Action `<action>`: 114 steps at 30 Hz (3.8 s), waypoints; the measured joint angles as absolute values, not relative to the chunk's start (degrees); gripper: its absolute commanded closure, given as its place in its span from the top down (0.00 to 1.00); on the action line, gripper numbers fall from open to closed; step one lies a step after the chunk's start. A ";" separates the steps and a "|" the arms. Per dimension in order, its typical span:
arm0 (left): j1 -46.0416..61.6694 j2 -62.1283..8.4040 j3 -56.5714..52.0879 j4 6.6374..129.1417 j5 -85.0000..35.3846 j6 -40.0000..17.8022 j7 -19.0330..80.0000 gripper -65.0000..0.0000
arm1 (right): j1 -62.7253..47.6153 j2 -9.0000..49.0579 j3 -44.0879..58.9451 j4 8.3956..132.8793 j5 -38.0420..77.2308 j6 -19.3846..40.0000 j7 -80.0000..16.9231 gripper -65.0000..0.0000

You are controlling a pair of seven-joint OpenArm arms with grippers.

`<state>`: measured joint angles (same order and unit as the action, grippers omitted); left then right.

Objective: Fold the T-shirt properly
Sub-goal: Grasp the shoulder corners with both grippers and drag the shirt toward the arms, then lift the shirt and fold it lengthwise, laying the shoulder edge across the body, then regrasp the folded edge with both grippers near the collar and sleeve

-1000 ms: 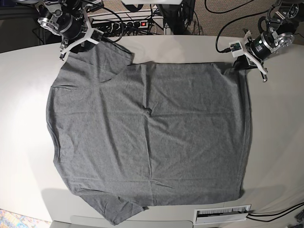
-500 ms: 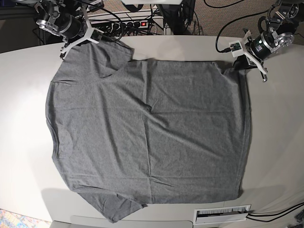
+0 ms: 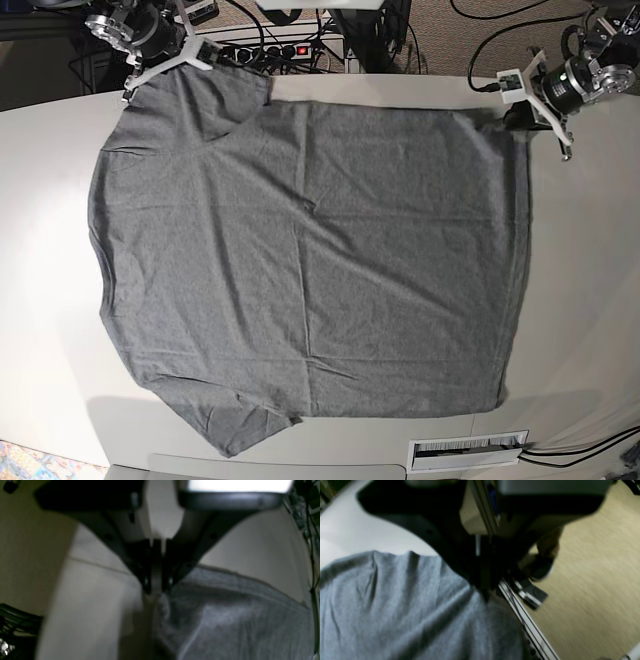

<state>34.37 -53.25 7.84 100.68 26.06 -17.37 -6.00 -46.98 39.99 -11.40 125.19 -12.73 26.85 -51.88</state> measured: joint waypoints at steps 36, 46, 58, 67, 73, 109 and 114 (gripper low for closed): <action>52.66 -60.80 8.45 116.01 50.81 10.02 18.17 0.00 | -56.58 40.03 4.58 134.02 -23.92 21.26 -44.51 0.00; 35.20 -55.57 8.60 115.50 38.72 9.65 14.92 0.00 | -42.44 36.82 4.47 134.02 -17.87 20.99 -41.95 0.00; 21.93 -54.61 8.62 107.81 27.92 9.50 11.38 0.00 | -30.76 34.00 4.45 129.03 -16.78 21.21 -39.18 0.00; 18.35 -51.07 8.64 97.19 23.97 9.13 3.27 0.00 | -21.96 33.93 4.43 120.38 -12.05 21.32 -37.39 0.00; 18.35 -49.69 8.69 96.62 23.88 9.19 2.00 0.00 | -15.90 33.63 4.38 114.96 -11.94 21.50 -35.90 0.00; 9.50 -44.27 8.69 91.05 5.89 -14.00 2.94 0.29 | -1.34 31.90 3.46 102.24 -4.97 20.91 -43.09 0.35; 9.50 -44.25 8.69 91.24 2.00 -24.12 2.20 0.15 | -1.30 32.01 3.33 102.48 13.21 25.30 -60.58 0.35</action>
